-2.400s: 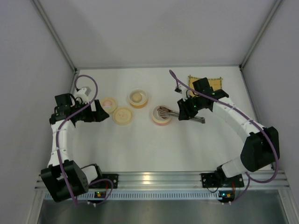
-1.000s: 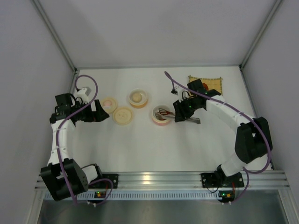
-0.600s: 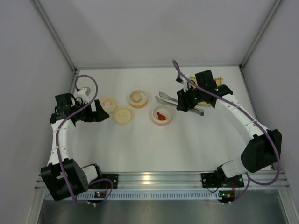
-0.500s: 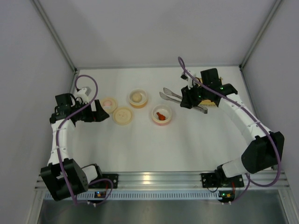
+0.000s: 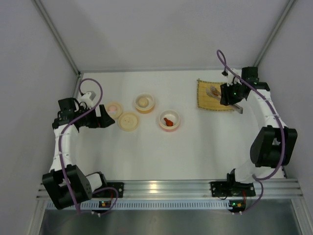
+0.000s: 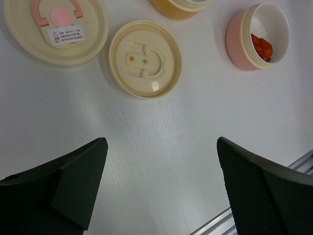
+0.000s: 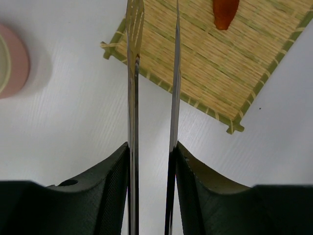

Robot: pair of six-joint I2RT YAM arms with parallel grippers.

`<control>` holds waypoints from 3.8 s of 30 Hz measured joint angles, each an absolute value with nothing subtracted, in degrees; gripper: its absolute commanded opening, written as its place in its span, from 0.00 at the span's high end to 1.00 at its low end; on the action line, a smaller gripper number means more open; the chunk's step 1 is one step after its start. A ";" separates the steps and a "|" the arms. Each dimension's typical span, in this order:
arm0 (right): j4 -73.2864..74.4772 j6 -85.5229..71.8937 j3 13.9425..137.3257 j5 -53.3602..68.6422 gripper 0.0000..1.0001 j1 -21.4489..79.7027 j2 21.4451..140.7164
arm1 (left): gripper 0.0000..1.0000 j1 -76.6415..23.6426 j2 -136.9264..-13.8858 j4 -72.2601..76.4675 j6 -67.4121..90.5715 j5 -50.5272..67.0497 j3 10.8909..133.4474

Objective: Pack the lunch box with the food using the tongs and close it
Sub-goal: Pick up the fake food from the plate, then place the fake food in the packing box.

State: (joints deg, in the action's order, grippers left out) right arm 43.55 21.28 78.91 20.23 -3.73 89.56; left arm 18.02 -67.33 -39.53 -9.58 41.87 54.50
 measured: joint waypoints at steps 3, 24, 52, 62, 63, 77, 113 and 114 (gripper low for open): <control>43.42 21.91 80.44 18.94 0.60 -5.17 92.88 | 0.02 18.02 -67.79 -39.55 -9.56 42.19 54.50; 42.70 22.44 89.52 17.15 0.56 -8.03 106.21 | 0.02 18.02 -69.73 -39.46 -9.56 42.19 54.50; 41.28 22.65 91.15 15.20 0.66 -8.05 110.76 | 0.02 18.02 -70.17 -39.42 -9.13 42.17 54.52; 41.67 23.00 91.05 16.62 0.82 -8.05 110.08 | 0.02 18.02 -70.67 -39.42 -8.88 42.15 54.76; 41.67 23.03 90.70 17.02 0.82 -8.05 109.40 | 0.02 18.02 -70.67 -39.44 -8.88 42.15 54.98; 46.98 22.33 82.00 24.91 0.83 -2.24 87.92 | 0.02 18.02 -70.43 -39.46 -8.91 42.15 56.42; 45.12 12.60 70.48 21.76 0.81 23.97 87.15 | 0.02 18.02 -68.88 -39.44 -8.99 41.69 56.03; 44.86 12.53 70.50 21.58 0.80 23.97 87.35 | 0.02 18.02 -68.88 -39.44 -8.99 41.69 55.79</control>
State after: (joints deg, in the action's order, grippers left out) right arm 44.86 12.53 70.50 21.58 23.97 87.35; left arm 18.02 -68.88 -39.44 -8.99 41.69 55.79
